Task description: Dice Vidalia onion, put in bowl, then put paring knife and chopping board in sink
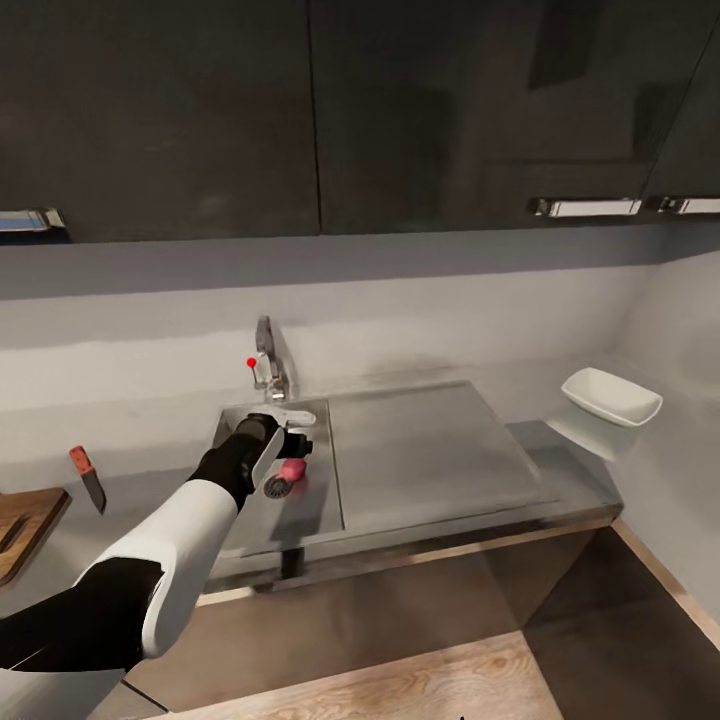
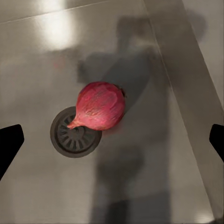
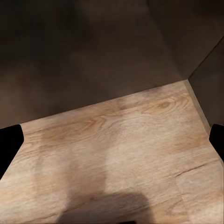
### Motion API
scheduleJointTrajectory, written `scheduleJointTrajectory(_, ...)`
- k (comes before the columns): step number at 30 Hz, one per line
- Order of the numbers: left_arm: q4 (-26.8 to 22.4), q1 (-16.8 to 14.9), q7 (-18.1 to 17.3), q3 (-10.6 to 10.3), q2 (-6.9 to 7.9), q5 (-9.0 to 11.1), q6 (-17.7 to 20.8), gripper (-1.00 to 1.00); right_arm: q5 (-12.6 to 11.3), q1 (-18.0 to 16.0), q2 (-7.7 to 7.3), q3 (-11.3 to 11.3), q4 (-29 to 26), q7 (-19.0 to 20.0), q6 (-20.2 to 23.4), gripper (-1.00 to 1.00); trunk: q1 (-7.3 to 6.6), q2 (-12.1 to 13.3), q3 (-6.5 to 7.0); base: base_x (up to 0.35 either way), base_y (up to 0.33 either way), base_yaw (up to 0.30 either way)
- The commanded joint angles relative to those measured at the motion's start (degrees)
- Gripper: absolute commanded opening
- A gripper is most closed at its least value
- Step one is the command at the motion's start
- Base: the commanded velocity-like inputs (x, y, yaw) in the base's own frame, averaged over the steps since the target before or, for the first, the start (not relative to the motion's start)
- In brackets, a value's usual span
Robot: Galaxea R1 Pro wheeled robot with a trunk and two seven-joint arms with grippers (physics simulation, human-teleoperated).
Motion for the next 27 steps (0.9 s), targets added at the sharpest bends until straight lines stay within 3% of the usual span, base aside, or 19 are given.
scheduleJointTrajectory(1, 0.2, 0.0, 0.3, -0.2, 0.02, 0.2, 0.3, 1.0, 0.4, 0.0, 0.02, -0.4, 0.0, -0.2, -0.2, 1.0, 0.04, -0.1, -0.2, 0.134, -0.088, 0.0)
scheduleJointTrajectory(14, 1.9, 0.0, 0.3, -0.2, 0.06, 0.1, 0.1, 1.0, 0.4, 0.0, 0.02, -0.4, 0.0, -0.2, -0.2, 1.0, 0.04, -0.1, -1.29, 0.078, -0.054, 0.0)
scheduleJointTrajectory(27, 2.4, 0.0, 0.3, -0.2, 1.32, 0.1, 0.1, 1.0, 0.4, 0.0, 0.1, -0.4, 0.0, -0.2, -0.2, 1.0, 0.04, -0.1, -2.38, 0.052, 0.0, 0.0)
